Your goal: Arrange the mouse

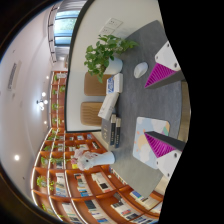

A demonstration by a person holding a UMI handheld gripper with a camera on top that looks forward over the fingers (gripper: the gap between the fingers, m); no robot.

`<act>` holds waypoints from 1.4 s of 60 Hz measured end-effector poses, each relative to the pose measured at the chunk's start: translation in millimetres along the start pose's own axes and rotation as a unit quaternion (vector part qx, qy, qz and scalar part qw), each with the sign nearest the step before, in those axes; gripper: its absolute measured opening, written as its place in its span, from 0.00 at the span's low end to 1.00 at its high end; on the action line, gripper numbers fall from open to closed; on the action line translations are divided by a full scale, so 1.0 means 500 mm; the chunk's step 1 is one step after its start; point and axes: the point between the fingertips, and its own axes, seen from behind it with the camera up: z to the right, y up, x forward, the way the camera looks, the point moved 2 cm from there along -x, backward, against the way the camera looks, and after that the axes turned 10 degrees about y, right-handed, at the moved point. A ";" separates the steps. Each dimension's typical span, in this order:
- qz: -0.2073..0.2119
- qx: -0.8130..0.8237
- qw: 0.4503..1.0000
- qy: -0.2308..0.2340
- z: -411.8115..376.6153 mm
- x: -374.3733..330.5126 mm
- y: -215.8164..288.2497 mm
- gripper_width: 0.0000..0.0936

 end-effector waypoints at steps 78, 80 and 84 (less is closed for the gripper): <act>-0.102 0.076 0.988 -0.085 0.584 0.451 -0.130 0.66; -0.101 0.085 0.988 -0.082 0.582 0.457 -0.130 0.57; -0.101 0.085 0.987 -0.089 0.585 0.460 -0.127 0.56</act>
